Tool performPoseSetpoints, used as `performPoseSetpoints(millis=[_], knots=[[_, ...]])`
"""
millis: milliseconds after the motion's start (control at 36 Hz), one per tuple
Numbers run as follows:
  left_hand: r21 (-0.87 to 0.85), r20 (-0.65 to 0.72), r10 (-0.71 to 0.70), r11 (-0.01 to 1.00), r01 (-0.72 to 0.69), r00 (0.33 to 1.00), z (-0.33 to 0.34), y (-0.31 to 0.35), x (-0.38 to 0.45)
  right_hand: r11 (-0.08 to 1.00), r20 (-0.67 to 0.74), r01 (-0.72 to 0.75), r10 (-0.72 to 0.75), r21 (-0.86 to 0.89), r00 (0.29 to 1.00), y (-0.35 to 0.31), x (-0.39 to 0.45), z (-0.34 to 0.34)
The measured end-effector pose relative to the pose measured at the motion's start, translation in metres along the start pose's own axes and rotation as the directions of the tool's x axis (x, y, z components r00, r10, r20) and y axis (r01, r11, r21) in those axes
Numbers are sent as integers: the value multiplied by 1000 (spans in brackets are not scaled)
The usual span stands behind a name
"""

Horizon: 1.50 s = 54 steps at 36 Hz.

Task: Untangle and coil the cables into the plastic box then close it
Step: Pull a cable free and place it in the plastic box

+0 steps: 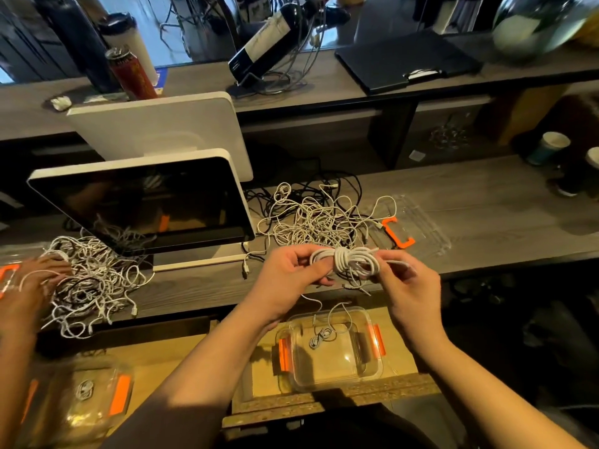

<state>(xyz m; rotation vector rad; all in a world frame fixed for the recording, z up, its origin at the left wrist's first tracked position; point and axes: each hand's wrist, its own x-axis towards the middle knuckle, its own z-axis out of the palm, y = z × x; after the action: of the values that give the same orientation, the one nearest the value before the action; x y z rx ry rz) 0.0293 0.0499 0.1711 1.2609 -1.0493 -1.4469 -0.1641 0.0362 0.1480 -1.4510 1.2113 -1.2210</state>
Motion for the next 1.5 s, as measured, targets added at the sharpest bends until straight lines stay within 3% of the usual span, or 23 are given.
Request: performPoseSetpoints(millis=[83,167,222,278,333,500,722,972,1139,1250,1389,1500], knots=[[22,-71,3,1000,-1,997,2,-1,0,953,122,153,-124,-260,985,16,-9,2],[78,-219,-12,996,30,976,5,-13,3,794,222,353,-277,-495,935,21,-15,12],[128,-281,-21,990,60,959,9,-19,3,712,280,501,-416,-493,865,14,-19,22],[138,-289,-27,988,69,957,14,-20,1,688,284,555,-478,-468,831,7,-21,30],[129,-290,-28,989,68,957,18,-19,-1,697,274,546,-473,-466,837,3,-20,33],[206,-330,46,978,25,943,7,-15,5,901,237,305,-238,-307,942,2,-18,38],[165,-312,44,986,9,949,9,-13,1,965,153,204,-180,-162,972,-4,-13,39],[128,-263,6,991,28,965,7,-12,2,995,65,-30,23,99,998,-16,-9,40],[-189,-128,-161,973,135,979,4,-8,3,1000,0,12,-12,21,1000,-22,-2,40],[-224,-122,-163,966,133,979,0,-8,3,998,0,-37,37,56,999,-24,-3,42],[-234,-169,-170,964,128,971,0,-11,4,982,9,65,-65,-179,998,-16,-4,44],[-208,-234,-176,970,127,956,6,-16,5,905,33,190,-192,-381,981,-13,-3,46]])
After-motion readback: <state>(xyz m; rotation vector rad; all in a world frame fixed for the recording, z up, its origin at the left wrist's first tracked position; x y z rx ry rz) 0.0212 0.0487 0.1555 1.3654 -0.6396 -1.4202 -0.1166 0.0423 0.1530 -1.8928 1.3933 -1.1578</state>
